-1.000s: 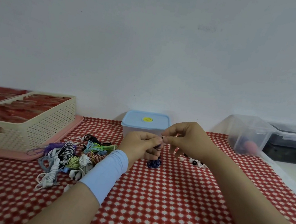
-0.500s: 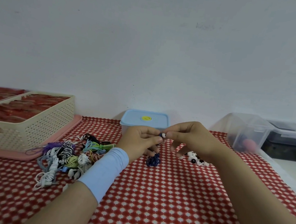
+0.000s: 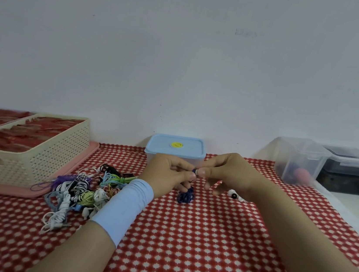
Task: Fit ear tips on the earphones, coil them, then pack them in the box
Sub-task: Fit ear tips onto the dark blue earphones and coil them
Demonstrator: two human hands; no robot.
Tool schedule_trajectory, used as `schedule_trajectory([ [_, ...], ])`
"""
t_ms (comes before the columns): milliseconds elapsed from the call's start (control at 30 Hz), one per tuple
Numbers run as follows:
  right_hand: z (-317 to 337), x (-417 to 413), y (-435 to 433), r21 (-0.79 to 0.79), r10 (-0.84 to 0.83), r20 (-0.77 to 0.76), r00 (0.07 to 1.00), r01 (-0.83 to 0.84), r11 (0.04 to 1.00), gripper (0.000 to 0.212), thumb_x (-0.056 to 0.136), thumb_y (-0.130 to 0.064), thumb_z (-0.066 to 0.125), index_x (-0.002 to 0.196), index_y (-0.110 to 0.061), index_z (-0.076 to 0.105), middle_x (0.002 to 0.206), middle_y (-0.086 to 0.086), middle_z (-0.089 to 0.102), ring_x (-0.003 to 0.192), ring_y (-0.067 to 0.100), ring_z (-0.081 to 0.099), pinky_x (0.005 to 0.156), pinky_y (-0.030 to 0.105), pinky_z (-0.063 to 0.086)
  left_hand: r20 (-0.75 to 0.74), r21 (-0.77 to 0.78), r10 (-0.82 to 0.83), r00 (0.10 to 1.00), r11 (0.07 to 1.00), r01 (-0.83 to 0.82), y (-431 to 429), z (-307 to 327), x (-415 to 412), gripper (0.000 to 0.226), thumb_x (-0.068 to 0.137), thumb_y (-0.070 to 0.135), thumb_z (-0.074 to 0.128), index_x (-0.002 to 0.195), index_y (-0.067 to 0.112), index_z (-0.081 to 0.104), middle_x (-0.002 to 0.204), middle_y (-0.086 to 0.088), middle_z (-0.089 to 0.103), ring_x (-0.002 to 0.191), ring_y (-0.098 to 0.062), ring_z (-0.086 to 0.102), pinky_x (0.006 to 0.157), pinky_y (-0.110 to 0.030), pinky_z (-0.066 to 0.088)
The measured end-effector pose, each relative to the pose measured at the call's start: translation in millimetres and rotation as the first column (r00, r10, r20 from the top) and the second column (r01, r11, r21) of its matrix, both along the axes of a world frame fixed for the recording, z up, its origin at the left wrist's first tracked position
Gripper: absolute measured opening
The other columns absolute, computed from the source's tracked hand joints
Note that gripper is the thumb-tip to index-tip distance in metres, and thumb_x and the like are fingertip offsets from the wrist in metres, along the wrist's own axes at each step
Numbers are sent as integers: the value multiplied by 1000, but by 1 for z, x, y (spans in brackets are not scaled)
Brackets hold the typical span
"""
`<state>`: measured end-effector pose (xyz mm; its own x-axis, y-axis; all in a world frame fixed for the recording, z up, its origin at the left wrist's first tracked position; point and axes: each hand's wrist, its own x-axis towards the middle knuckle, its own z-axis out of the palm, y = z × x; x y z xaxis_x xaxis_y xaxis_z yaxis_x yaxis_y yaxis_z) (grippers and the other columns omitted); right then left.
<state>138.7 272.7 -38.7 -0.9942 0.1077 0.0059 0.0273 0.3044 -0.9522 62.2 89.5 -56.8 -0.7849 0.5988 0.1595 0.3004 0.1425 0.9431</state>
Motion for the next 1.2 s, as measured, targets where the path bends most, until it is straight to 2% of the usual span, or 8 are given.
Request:
schedule_trajectory([
  [233,0,-2,10,319,-101,-25,995,104,942,11,92,-27,74,93,-20,82,75,-9,76,60,11,66,57,24,53,-136,-352,-249,959,917,189,-17,27,-5,15,82,12,77,94,18,75,83,0,76,71,-8,71,63,-16,53],
  [400,-8,-8,14,808,-142,103,985,0,590,20,87,-22,78,105,-29,80,105,-13,75,92,6,68,91,30,57,-124,-707,-523,843,643,295,-15,39,6,24,78,18,81,99,29,77,93,19,74,80,9,64,83,-12,49],
  [500,-10,-10,11,877,-160,143,977,-50,478,17,86,-25,78,101,-30,81,103,-13,76,95,10,67,94,36,57,-7,-684,-520,854,625,376,-20,43,5,31,82,9,76,111,22,73,101,7,76,82,4,68,78,-9,48],
  [667,-8,-10,7,817,-129,99,987,-7,577,9,90,-21,75,96,-25,80,98,-11,75,88,5,66,92,30,55,-265,-422,-135,955,907,11,-20,36,-11,16,89,14,68,93,27,75,79,11,74,68,-5,63,64,-7,43],
  [733,-7,-10,4,757,-106,45,993,36,652,8,93,-20,72,97,-25,77,95,-12,71,84,1,63,89,26,54,-388,-455,-24,921,874,-169,-17,22,-18,20,94,15,62,98,29,74,90,16,71,83,-6,64,78,-13,43],
  [900,-8,-11,-8,639,-78,-22,997,74,765,20,100,-14,58,102,-27,73,87,-16,65,65,-5,57,65,16,45,-349,-737,-210,913,663,-130,-9,-3,-20,54,93,-4,49,134,30,59,143,3,53,127,-19,53,108,-26,38],
  [1100,-13,-15,-15,632,-50,0,999,38,774,23,99,-17,59,108,-23,79,106,-10,73,84,0,64,88,24,52,-355,-731,-137,925,657,-184,-3,-6,-17,50,95,-3,40,127,26,64,139,-1,56,124,-21,54,109,-34,40],
  [1200,-15,-17,-13,593,-53,-14,999,51,804,18,99,-18,63,104,-24,79,95,-10,75,71,6,70,72,21,58,-324,-719,-40,945,659,-218,6,-2,-16,34,99,20,37,107,11,69,121,-9,65,108,-26,60,92,-35,46],
])
